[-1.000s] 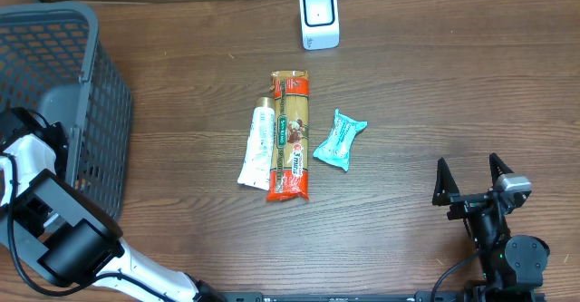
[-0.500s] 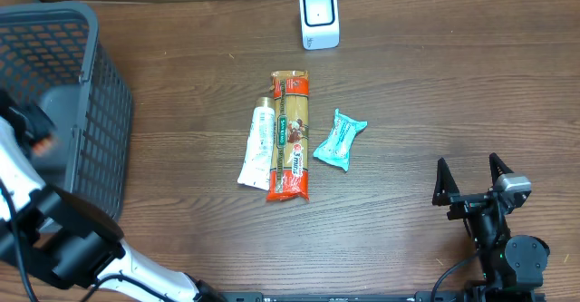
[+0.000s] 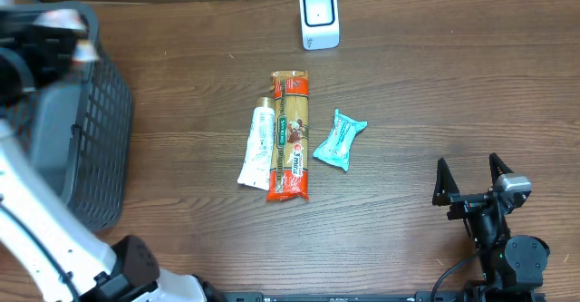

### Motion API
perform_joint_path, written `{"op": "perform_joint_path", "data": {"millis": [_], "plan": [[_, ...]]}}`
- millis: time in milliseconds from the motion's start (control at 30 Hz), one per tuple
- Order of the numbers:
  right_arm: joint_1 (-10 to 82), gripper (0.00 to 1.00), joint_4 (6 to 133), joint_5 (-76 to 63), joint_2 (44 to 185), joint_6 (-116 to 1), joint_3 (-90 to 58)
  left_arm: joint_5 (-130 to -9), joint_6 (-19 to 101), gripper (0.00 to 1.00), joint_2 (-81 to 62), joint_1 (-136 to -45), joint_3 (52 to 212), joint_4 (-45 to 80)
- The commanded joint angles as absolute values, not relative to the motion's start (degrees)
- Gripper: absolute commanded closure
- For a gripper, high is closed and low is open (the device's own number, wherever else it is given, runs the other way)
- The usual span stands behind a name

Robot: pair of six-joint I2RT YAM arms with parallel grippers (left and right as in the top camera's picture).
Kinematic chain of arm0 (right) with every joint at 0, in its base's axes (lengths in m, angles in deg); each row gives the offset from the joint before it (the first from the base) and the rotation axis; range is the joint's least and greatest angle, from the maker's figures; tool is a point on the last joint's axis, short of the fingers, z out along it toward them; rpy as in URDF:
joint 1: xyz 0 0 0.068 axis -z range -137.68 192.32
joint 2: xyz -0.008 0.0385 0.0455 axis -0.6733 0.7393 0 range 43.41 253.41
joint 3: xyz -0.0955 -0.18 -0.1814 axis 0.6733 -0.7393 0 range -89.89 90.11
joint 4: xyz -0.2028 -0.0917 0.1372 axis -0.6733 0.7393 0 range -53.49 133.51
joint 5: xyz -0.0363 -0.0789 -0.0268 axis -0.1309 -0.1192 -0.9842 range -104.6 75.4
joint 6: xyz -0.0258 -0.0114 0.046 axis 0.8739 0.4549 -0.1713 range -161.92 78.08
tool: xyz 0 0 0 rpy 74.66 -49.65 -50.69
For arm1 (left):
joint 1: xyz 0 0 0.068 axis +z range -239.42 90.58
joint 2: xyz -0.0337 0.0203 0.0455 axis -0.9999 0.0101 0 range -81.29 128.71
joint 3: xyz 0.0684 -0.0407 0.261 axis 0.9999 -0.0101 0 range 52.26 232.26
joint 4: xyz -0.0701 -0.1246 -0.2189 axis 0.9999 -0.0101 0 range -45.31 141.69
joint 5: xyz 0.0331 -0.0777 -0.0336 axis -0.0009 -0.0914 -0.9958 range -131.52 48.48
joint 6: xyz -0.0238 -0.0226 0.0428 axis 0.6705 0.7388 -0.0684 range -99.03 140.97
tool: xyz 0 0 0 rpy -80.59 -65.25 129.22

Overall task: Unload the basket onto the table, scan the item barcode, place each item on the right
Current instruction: 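Place the orange Kleenex pack on the table left of the tube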

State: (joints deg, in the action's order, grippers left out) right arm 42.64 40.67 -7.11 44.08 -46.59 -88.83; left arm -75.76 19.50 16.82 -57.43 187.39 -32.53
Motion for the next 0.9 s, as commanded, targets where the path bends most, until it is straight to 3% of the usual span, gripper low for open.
{"op": "perform_joint_path", "data": {"millis": [0,200,533,600,633,667,700,733,867], "plan": [[42.33,0.0,40.47,-7.03,43.57,-46.55,-89.44,-65.97,16.2,0.81,20.25,-66.96,182.67,-34.52],[42.33,0.0,40.47,-7.05,43.57,-46.55,-89.44,-45.21,20.85,0.78,25.21,-81.19,168.16,-31.98],[42.33,0.0,40.47,-7.05,43.57,-46.55,-89.44,-43.13,28.2,0.75,36.16,-90.48,144.27,-13.12],[42.33,0.0,40.47,-7.05,43.57,-46.55,-89.44,-42.82,29.23,0.69,37.82,-90.59,142.54,-11.64],[42.33,0.0,40.47,-7.05,43.57,-46.55,-89.44,-42.8,29.4,0.65,38.67,-90.59,142.34,-11.55],[42.33,0.0,40.47,-7.05,43.57,-46.55,-89.44,-42.82,29.38,0.52,39.33,-90.57,142.34,-11.57],[42.33,0.0,40.47,-7.05,43.57,-46.55,-89.44,-42.82,29.38,0.22,39.63,-90.57,142.34,-11.64],[42.33,0.0,40.47,-7.05,43.57,-46.55,-89.44,-42.82,29.36,0.0,39.79,-90.57,142.34,-11.68],[42.33,0.0,40.47,-7.05,43.57,-46.55,-89.44,-42.82,29.36,0.0,39.04,-90.65,143.52,-12.49]]}}
